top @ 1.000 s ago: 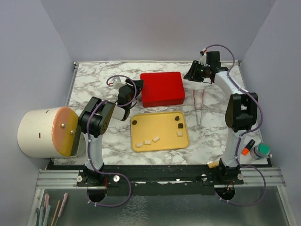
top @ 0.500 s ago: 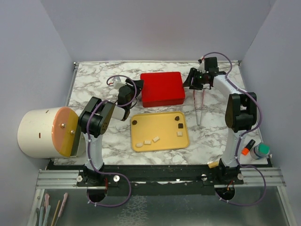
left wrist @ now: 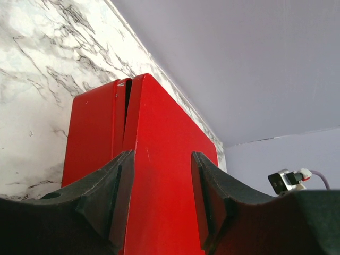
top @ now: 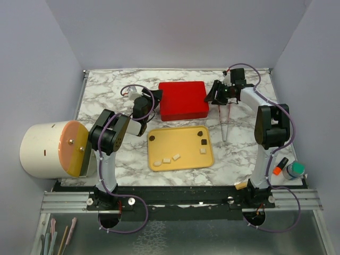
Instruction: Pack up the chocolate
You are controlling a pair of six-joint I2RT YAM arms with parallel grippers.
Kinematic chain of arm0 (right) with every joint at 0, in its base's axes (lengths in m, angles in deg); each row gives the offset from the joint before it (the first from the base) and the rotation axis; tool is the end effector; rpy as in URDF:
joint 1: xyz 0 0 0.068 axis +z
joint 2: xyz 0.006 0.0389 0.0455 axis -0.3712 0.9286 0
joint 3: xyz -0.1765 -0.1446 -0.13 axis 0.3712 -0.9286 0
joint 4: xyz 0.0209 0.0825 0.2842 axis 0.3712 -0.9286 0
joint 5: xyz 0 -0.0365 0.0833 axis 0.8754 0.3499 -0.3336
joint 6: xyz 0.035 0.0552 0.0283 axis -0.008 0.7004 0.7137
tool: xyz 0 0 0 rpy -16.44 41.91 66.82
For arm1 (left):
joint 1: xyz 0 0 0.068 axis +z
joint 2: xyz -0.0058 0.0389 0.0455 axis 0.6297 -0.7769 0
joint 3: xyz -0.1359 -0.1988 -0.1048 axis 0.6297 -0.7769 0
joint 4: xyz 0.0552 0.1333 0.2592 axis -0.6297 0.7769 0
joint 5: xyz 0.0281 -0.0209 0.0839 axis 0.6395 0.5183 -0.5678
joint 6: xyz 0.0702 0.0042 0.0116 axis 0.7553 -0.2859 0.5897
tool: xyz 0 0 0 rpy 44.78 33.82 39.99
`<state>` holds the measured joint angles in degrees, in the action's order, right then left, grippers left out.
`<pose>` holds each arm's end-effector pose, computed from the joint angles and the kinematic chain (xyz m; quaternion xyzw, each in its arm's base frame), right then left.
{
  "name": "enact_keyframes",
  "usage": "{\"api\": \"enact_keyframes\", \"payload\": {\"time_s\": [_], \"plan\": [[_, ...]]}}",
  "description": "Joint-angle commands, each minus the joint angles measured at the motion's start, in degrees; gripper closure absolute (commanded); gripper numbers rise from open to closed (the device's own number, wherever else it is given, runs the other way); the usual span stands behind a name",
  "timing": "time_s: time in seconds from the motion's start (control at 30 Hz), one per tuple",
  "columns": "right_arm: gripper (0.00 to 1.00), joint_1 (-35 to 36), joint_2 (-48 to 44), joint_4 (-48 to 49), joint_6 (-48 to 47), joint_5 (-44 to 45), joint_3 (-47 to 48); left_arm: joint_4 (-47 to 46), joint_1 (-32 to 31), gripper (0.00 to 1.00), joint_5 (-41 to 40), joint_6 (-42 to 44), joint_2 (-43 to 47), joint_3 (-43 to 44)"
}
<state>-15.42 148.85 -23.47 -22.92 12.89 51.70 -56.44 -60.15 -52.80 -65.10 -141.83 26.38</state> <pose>0.4893 0.0823 0.1558 0.0357 0.9153 0.2988 0.2677 0.4209 -0.1534 0.1043 -0.3132 0.6581 -0.4216 0.5395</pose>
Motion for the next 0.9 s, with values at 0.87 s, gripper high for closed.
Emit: {"api": "enact_keyframes", "payload": {"time_s": [0.87], "plan": [[0.42, 3.33, 5.66, -1.56, 3.37, -1.99, 3.03, 0.53, -0.58, 0.48, 6.18, 1.05, -1.90, -0.52]]}}
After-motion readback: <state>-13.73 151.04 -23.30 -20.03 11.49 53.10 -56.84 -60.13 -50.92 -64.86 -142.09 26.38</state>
